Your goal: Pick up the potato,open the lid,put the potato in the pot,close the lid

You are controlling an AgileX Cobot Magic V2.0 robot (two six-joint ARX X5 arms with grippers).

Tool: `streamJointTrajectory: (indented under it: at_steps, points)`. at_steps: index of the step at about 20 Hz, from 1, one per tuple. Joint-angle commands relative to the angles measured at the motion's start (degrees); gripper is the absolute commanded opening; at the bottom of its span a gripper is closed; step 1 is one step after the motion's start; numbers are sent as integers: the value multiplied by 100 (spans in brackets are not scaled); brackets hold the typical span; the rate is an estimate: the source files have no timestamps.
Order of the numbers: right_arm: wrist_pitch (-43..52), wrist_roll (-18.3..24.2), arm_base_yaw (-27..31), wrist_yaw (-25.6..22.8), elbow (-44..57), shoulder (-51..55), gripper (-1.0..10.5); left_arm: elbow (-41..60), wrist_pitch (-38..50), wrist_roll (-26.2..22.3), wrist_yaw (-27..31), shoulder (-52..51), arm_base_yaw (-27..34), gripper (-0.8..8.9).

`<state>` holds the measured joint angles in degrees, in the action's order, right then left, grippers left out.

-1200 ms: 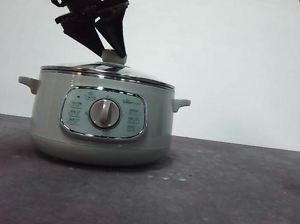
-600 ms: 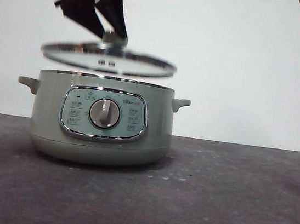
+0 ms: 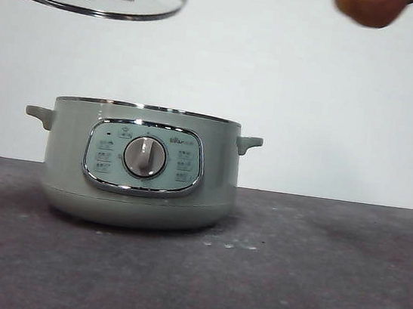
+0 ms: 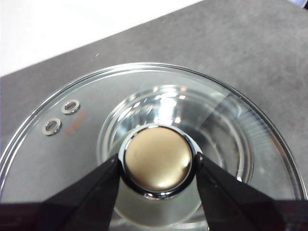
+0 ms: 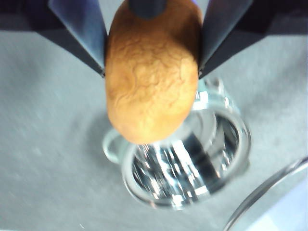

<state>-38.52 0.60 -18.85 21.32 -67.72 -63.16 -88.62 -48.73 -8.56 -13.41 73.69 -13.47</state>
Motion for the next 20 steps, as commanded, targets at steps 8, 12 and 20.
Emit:
streamJointTrajectory:
  at_steps: [8, 12, 20]
  points:
    - [695, -79, -1060, 26, -1853, -2660, -16, -94, -828, -262, -323, -1172, 570, -6]
    - [382, 20, -1401, -52, -3353, -4065, -16, 138, -1062, -337, -306, -1814, 597, -6]
    - [-155, 457, -1794, -461, -5281, -6183, -16, 304, -1449, -195, -282, -2649, 616, -6]
